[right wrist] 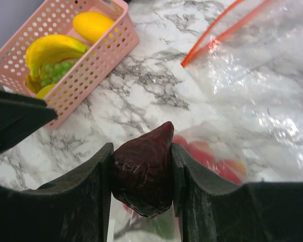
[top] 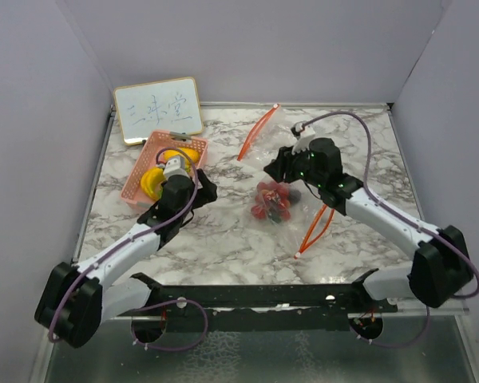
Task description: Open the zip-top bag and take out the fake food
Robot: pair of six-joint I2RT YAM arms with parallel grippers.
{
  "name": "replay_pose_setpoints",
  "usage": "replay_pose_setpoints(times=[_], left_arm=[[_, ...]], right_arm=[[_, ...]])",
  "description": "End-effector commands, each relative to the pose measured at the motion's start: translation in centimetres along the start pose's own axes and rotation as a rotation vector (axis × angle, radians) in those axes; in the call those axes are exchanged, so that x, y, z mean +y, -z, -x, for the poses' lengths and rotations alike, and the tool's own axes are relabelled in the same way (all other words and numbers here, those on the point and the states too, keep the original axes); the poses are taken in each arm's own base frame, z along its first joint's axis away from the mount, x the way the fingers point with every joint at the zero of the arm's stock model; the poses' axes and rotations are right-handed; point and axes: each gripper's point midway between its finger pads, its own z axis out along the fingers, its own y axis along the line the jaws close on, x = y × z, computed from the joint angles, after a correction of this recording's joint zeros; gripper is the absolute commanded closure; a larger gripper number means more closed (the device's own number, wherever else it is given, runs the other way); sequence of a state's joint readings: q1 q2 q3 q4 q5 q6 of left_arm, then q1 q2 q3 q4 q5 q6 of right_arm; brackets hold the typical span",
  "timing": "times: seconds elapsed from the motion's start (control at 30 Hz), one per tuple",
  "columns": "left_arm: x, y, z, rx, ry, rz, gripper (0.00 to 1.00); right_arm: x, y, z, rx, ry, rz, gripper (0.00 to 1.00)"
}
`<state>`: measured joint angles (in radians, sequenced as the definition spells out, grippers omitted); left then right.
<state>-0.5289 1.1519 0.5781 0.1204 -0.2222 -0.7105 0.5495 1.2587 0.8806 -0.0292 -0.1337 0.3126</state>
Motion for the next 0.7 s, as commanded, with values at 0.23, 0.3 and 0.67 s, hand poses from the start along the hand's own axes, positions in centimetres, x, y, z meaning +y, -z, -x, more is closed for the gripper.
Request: replay_pose_setpoints(times=[0.23,0.3,0.67], left_arm=[[4.6,4.3,1.2,-0.120,0.119,0.095,0.18],[4.7,4.5,1.2,-0.119,0.120,0.095,0.18],[4.8,4.6,1.1,-0.119,0.104,0.086,0.18]], right_arm=[[10.0,-16.9,1.3,0.040,0.088,0.241,0.95],[11.8,-19.3,0.7,0.050,0.095,0.261,0.94],[18.4,-26.5,-3.7,0.138,0.149,0.344,0.80]])
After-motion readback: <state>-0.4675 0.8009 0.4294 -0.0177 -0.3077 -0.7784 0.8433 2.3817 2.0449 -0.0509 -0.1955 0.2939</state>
